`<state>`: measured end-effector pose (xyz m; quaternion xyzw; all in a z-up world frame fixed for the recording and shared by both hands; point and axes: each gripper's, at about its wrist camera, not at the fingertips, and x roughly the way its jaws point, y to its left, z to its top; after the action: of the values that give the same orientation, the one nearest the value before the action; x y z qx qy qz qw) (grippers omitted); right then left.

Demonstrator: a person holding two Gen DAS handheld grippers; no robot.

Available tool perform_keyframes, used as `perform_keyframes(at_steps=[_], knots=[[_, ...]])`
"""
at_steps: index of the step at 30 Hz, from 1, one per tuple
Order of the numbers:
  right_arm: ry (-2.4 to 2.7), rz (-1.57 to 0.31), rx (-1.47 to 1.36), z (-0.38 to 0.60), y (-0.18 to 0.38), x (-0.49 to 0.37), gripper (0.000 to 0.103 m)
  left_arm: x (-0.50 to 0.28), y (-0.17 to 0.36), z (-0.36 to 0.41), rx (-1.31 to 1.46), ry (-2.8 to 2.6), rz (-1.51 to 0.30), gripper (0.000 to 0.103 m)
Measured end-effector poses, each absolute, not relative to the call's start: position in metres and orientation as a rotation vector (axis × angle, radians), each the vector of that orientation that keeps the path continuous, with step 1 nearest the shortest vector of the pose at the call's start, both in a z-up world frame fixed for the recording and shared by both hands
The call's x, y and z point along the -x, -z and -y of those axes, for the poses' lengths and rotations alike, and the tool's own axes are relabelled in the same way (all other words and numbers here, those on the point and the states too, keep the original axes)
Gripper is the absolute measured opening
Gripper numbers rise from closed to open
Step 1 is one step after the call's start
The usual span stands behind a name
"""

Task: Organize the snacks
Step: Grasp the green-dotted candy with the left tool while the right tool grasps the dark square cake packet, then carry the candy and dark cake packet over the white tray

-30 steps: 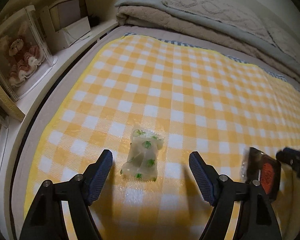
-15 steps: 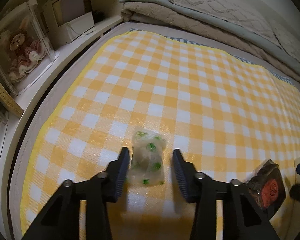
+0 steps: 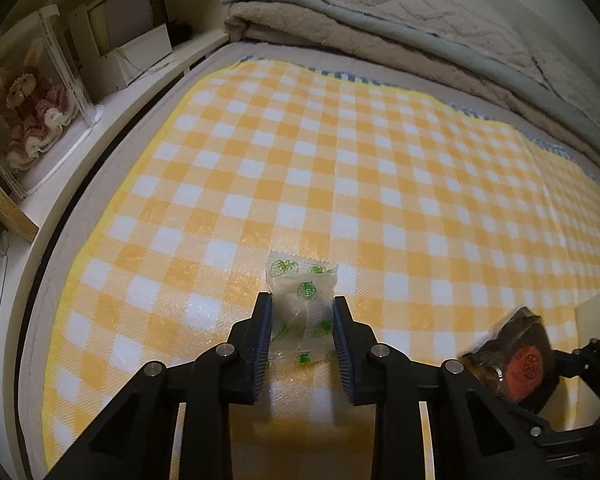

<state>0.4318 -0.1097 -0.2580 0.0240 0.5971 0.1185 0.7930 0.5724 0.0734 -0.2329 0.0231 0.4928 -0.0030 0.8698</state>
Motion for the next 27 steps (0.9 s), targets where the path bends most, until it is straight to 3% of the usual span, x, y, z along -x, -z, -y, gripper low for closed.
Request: perform_keyframes(at_steps=[10,27], knots=[[-0.242,-1.132,-0.039,0.128,0.206,-0.414,0.064,-0.542,0.187,-0.058,-0.037,0.050,-0.946,0.029],[-0.145,-0.899,-0.137,0.195,0.098,-0.349,0.063,-0.411,0.082,-0.008,-0.030,0.176,-0.783,0.029]])
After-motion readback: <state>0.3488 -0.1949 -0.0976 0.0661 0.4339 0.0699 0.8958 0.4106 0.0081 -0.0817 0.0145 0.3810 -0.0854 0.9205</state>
